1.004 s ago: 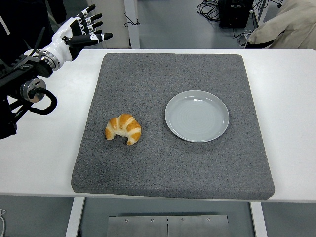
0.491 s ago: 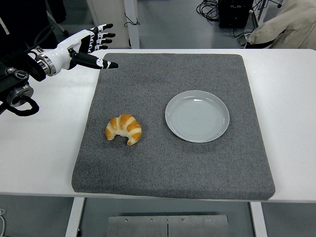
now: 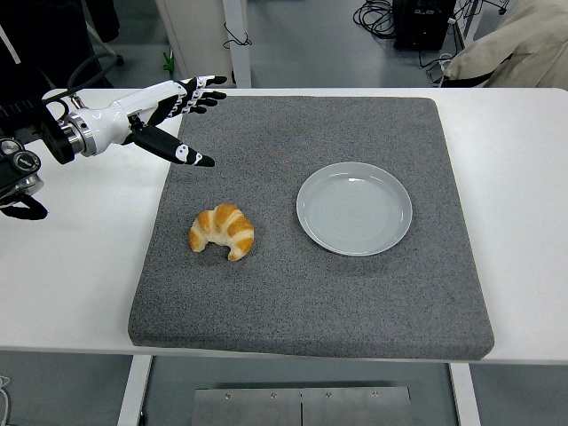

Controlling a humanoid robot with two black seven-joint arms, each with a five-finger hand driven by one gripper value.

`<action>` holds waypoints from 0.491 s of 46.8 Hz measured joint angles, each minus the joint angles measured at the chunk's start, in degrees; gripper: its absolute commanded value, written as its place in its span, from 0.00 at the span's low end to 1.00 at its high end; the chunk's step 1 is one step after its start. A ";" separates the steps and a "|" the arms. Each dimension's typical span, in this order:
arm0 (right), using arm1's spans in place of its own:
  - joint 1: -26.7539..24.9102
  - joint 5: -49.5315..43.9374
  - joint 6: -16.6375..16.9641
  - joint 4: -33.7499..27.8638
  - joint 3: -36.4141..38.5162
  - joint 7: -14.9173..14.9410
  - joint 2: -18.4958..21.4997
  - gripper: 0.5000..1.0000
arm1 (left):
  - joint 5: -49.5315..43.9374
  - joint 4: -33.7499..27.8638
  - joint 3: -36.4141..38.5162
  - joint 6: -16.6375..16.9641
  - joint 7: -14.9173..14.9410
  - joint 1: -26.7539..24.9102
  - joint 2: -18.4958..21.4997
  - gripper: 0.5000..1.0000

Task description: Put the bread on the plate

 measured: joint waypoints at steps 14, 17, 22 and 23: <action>0.01 0.00 0.00 0.00 0.00 0.00 0.00 1.00 | 6.62 -0.50 1.36 0.16 0.08 0.39 0.05 0.94; -0.01 0.00 -0.01 0.00 0.01 0.00 0.00 1.00 | 7.89 -0.78 2.81 0.17 0.08 0.28 0.02 0.94; 0.01 0.00 -0.02 0.00 0.01 0.00 0.00 1.00 | 10.79 -1.94 4.08 0.18 -0.07 0.20 0.00 0.94; 0.03 0.00 -0.03 0.00 0.01 0.00 0.00 1.00 | 11.50 -2.10 4.16 0.18 -0.08 0.22 0.00 0.94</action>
